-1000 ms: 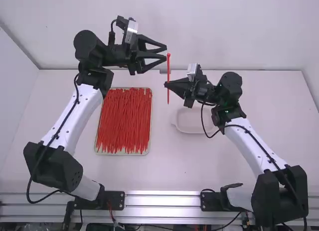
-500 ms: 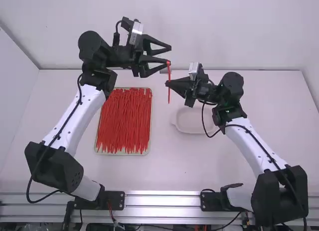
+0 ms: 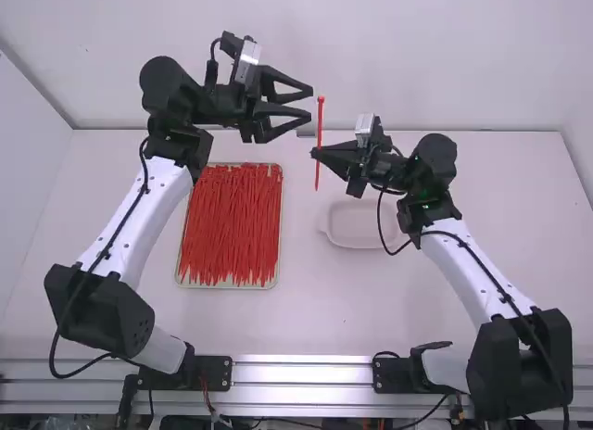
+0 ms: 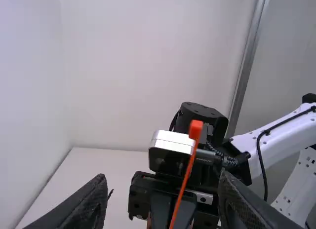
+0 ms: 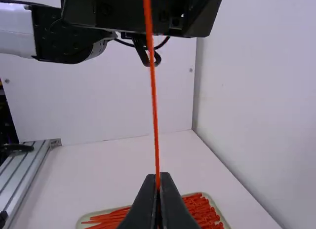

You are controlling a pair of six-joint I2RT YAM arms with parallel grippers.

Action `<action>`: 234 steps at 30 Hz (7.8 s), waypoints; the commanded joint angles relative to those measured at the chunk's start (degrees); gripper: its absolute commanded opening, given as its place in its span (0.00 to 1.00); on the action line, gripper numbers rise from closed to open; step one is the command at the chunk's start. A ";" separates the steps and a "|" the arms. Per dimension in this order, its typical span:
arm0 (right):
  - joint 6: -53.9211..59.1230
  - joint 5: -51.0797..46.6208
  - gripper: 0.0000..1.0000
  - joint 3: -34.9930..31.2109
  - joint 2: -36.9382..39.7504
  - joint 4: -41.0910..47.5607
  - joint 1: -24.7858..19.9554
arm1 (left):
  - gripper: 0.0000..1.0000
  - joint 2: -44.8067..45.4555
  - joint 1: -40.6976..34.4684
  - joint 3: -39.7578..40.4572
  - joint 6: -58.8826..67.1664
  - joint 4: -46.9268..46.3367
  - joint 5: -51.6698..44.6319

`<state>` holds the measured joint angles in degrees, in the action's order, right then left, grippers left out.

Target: Fasten the cable tie

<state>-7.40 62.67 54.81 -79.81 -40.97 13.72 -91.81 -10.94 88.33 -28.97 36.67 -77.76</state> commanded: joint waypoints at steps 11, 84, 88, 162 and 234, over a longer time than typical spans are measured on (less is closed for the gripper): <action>-0.31 -0.98 0.00 2.01 -0.02 -0.33 0.68 | 0.50 -0.07 -2.58 -0.24 0.04 1.42 0.85; 26.64 -0.96 0.99 -5.09 -0.02 2.58 1.03 | 0.01 -1.31 6.49 -0.22 0.90 -13.81 14.38; 27.43 -0.96 0.98 -5.70 -0.02 1.99 0.98 | 0.02 -2.62 6.45 -0.22 0.31 -13.81 14.38; 95.49 1.97 0.98 -29.18 -0.02 -17.11 5.46 | 0.02 -20.76 4.15 -0.55 -28.52 -33.64 -0.81; 88.54 6.34 0.00 -29.29 -0.02 -24.65 4.66 | 0.02 -20.76 -0.44 -1.51 -29.09 -32.98 3.85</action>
<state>81.45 68.62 25.74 -79.81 -65.54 18.46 -112.29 -10.79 87.37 -58.72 3.29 -73.23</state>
